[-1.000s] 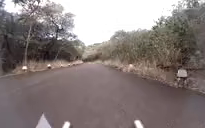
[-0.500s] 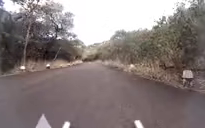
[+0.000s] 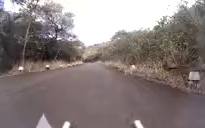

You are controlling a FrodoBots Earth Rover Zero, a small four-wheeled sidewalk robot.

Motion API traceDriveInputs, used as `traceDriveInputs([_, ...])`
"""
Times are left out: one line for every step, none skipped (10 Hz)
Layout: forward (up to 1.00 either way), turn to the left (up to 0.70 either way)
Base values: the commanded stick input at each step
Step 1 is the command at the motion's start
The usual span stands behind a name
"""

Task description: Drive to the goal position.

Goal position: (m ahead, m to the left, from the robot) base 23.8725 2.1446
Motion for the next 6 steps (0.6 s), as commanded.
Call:
traceDriveInputs([0.50,0.00])
traceDriveInputs([0.50,0.00])
traceDriveInputs([0.50,0.00])
traceDriveInputs([0.50,0.00])
traceDriveInputs([0.50,0.00])
traceDriveInputs([0.50,0.00])
